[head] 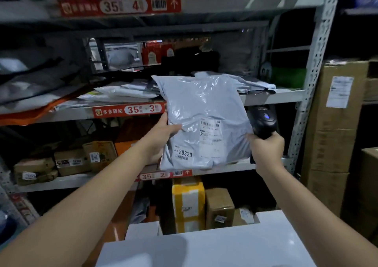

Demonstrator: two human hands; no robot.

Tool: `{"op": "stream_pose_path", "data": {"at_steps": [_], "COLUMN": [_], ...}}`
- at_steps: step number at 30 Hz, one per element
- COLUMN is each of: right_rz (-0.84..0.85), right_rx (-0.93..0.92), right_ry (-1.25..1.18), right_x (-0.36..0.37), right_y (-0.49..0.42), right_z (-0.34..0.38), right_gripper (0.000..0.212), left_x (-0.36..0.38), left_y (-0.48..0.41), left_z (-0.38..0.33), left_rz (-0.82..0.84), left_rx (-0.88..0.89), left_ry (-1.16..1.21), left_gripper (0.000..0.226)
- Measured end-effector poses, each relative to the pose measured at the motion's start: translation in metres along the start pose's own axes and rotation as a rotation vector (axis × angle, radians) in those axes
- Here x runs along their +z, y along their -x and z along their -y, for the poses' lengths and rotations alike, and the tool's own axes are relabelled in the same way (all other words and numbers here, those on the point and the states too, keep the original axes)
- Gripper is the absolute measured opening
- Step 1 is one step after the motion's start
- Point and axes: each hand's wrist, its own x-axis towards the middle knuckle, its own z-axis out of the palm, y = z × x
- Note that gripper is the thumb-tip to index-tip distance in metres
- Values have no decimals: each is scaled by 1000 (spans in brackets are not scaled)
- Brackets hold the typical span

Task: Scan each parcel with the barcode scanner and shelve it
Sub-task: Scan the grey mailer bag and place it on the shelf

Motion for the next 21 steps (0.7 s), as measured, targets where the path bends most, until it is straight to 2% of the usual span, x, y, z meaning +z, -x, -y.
{"op": "stream_pose_path", "data": {"at_steps": [4,7,10,15,21], "right_rz": [-62,-70,-98,-117,-214], "right_rx": [-43,-68,-79,-142,-144], "right_ry": [-95,-74,-45,30,185], "right_x": [0,0,0,2,10], "right_y": [-46,-78,-110,-174,-263], "right_z": [37,48,52,68,78], "right_gripper": [27,26,18,16,23], "left_x": [8,30,49,81,120], "left_y": [-26,-49,-80,-143,-241], "left_z": [-35,-43,-51,-73,-87], "left_rz": [315,295,246,95,9], "left_rx": [-153,-72,14,109,130], "left_ry": [-118,-230,-217,-178,-81], "left_gripper": [87,99,91,65,62]}}
